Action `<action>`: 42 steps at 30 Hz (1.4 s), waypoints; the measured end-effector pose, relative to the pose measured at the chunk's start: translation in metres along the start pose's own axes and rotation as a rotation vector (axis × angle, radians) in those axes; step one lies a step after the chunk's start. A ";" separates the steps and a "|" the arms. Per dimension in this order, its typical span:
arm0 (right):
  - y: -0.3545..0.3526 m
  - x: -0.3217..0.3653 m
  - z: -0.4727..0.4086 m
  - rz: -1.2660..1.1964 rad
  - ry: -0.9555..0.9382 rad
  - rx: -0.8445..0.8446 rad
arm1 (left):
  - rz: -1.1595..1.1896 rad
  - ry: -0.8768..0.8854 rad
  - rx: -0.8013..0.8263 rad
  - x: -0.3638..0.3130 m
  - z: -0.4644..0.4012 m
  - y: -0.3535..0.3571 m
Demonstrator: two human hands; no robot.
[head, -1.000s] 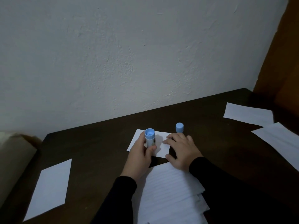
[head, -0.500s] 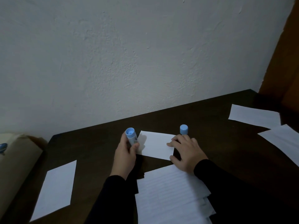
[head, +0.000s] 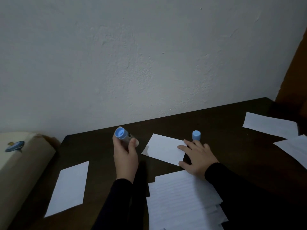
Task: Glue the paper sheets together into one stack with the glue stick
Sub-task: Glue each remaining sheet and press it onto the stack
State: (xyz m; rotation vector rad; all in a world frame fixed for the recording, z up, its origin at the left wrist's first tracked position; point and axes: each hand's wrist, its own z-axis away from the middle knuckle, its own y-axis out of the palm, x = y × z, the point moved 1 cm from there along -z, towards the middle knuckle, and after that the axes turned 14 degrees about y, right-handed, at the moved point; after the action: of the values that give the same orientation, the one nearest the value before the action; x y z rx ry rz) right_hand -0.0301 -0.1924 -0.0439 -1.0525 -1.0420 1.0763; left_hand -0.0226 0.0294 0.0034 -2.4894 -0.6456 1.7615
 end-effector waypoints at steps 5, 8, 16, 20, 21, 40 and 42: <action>-0.010 0.030 0.012 0.093 0.109 0.090 | 0.016 -0.034 0.019 -0.003 0.004 -0.005; -0.010 0.046 0.024 0.117 0.110 0.078 | 0.031 -0.048 0.069 -0.005 0.007 -0.004; -0.006 0.030 0.024 -0.208 -0.049 -0.027 | 0.015 -0.003 0.340 -0.008 0.024 0.013; -0.001 0.014 0.006 -0.195 -0.126 -0.035 | -0.046 0.031 0.440 -0.011 0.032 0.027; 0.001 0.012 0.003 -0.194 -0.129 -0.026 | -0.052 0.034 0.454 -0.012 0.034 0.030; 0.013 0.005 0.001 -0.235 -0.172 -0.096 | -0.153 0.110 0.528 -0.008 0.042 0.044; 0.014 0.005 0.000 -0.225 -0.166 -0.090 | -0.186 0.077 0.509 -0.006 0.039 0.037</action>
State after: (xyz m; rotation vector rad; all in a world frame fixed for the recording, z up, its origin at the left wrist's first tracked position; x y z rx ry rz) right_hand -0.0319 -0.1856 -0.0566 -0.9025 -1.3201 0.9521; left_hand -0.0481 -0.0150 -0.0149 -2.0680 -0.3513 1.5192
